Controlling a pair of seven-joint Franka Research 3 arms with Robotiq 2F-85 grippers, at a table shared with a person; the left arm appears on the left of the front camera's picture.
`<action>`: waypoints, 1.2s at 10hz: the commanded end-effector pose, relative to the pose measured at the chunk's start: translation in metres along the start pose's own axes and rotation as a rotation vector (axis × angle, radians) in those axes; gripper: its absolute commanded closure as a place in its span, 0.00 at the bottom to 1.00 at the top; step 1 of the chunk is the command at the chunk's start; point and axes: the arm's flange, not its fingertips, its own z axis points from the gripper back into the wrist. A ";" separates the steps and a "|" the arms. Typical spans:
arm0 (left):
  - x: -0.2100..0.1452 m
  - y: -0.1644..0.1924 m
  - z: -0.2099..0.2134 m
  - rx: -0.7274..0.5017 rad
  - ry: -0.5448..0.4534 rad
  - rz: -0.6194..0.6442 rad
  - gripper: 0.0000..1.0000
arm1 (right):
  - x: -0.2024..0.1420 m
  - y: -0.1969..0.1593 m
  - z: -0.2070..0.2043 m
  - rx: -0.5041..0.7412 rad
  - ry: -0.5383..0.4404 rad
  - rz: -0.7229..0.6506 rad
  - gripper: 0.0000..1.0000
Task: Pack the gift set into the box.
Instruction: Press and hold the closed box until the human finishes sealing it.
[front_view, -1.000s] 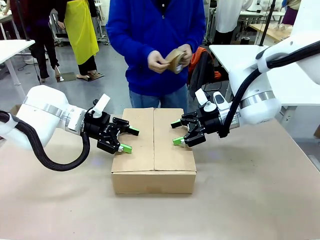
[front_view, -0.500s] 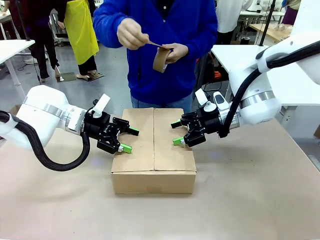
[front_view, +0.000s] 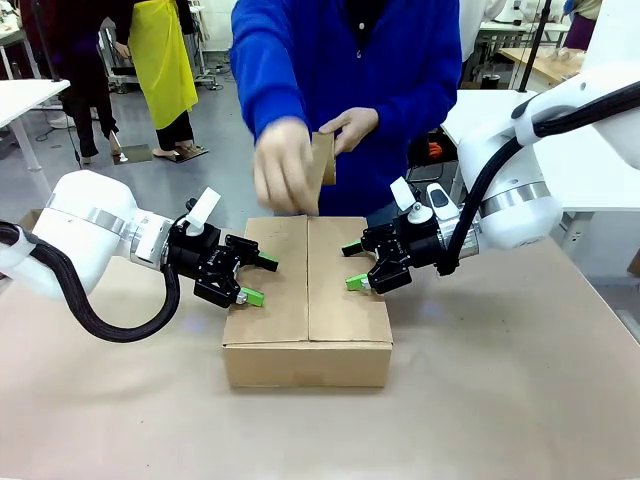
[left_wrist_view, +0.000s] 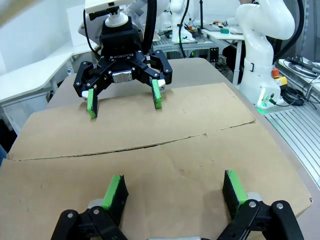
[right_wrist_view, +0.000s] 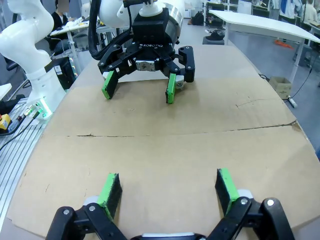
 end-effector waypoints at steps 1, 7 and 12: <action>-0.002 -0.002 0.001 -0.002 -0.001 -0.014 0.00 | -0.003 0.000 0.000 -0.001 0.002 0.012 0.00; -0.002 -0.002 0.001 -0.002 -0.001 -0.014 0.00 | -0.003 0.000 0.000 -0.001 0.002 0.012 0.00; -0.002 -0.002 0.001 -0.002 -0.001 -0.014 0.00 | -0.003 0.000 0.000 -0.001 0.002 0.012 0.00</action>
